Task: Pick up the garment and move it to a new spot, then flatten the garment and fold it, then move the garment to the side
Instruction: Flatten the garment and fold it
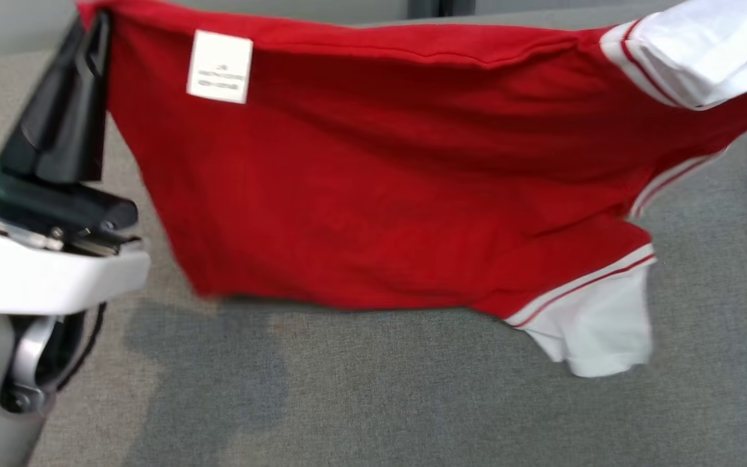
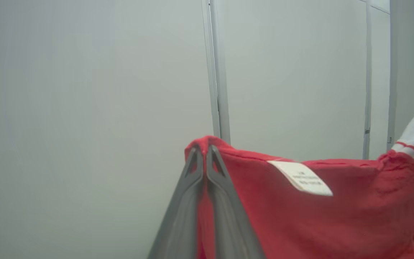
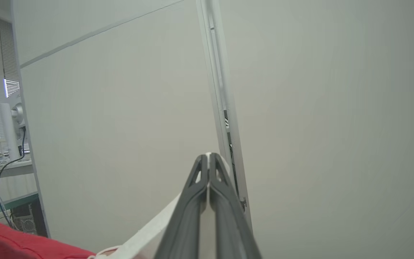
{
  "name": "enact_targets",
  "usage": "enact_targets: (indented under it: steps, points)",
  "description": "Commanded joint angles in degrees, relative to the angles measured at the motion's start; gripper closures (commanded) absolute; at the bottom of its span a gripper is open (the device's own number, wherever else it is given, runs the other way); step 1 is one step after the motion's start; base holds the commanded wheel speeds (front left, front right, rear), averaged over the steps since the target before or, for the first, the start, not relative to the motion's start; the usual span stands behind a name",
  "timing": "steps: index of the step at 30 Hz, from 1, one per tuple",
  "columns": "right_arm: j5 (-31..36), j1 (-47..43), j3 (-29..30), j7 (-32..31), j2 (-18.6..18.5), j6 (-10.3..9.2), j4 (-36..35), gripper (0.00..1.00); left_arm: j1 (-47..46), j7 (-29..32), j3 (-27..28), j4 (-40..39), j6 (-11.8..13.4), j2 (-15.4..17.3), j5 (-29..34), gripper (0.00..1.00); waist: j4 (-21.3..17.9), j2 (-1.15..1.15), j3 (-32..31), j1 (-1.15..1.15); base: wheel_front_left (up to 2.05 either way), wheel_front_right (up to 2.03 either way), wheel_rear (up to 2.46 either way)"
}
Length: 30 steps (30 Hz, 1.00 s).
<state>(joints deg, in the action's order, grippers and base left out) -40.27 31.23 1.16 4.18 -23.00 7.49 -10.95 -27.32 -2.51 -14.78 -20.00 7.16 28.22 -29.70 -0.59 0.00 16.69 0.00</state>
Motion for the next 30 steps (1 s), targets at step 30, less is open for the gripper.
enact_targets:
  steps: [30]
  points:
    - [4.3, 44.7, -10.7, -3.5, 3.0, 0.0, 30.3, 1.0, -48.3, 1.5, -3.8, 39.1, -12.1, -6.2, -3.0, 1.0, -0.9, 0.0, 1.2, 0.0, 0.0, 0.0, 0.0]
